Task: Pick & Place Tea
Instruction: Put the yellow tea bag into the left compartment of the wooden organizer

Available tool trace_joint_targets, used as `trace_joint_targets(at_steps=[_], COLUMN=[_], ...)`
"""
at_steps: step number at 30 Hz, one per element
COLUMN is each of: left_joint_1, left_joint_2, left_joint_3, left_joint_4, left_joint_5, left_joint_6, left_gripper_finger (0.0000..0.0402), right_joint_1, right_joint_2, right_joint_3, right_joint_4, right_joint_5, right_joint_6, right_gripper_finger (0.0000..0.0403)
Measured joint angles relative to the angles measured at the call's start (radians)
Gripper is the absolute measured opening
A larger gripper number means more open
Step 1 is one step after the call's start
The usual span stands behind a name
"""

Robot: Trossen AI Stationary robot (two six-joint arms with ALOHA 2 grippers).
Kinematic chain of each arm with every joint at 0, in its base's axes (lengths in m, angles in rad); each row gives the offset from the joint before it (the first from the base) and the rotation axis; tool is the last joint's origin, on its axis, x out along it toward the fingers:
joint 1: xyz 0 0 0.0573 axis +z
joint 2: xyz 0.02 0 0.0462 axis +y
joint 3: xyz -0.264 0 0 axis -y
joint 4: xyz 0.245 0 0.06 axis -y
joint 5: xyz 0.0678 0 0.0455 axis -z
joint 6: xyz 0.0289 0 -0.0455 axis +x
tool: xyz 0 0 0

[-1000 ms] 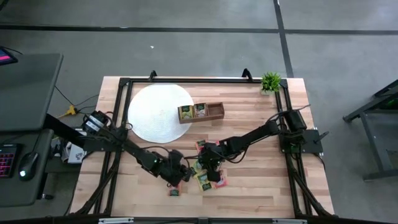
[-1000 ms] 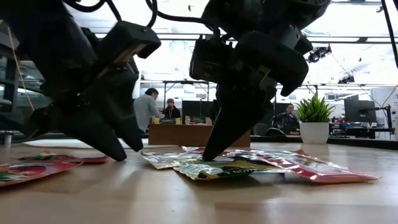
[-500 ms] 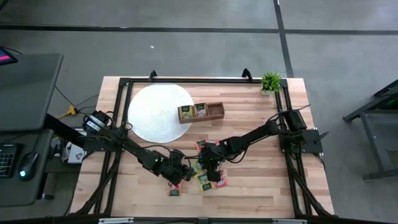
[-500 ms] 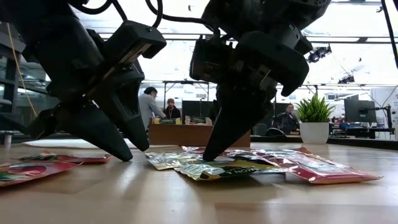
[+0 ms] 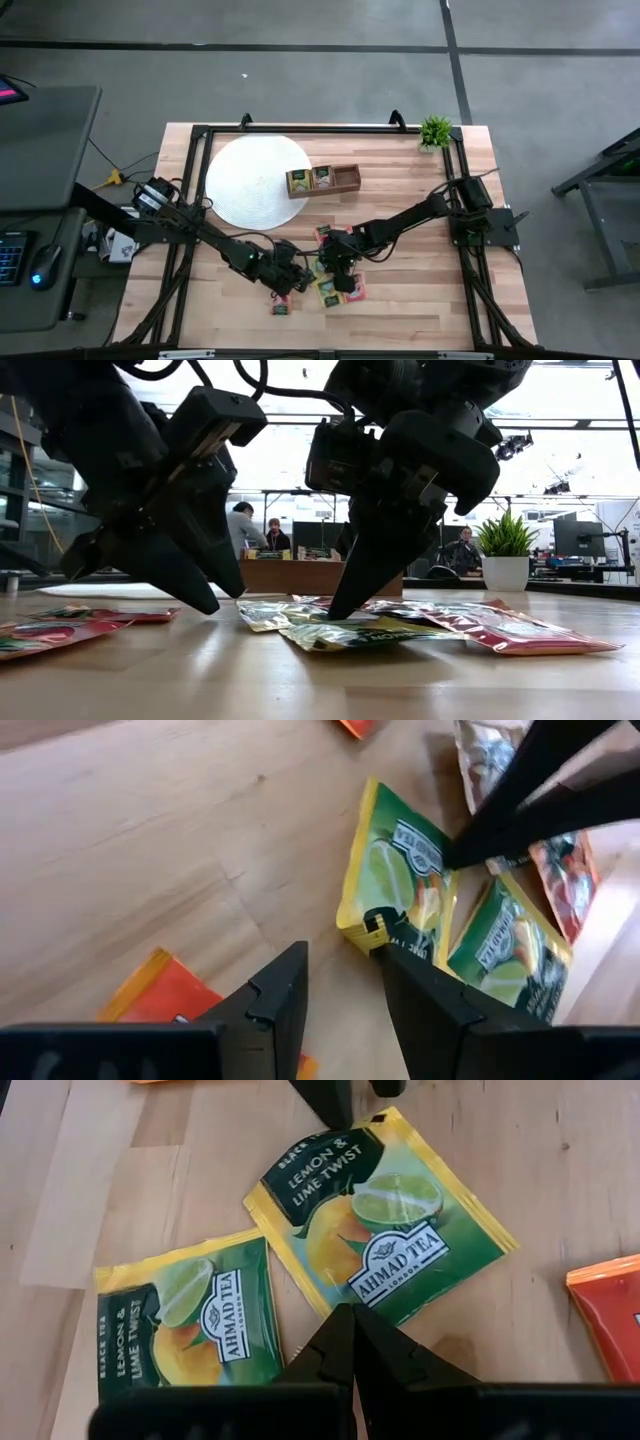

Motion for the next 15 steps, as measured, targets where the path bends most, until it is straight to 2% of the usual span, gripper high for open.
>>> trace_joint_targets(at_steps=[15], left_joint_1=[0.0], left_joint_2=[-0.002], left_joint_3=[0.0], left_joint_4=[0.027], left_joint_5=[0.103], left_joint_6=[0.12], left_gripper_finger=[0.0129], right_joint_1=[0.02], right_joint_2=[-0.002], right_joint_3=[0.001], right_joint_4=[-0.063], right_joint_5=[-0.031], right_joint_6=[-0.019], right_gripper_finger=[0.0])
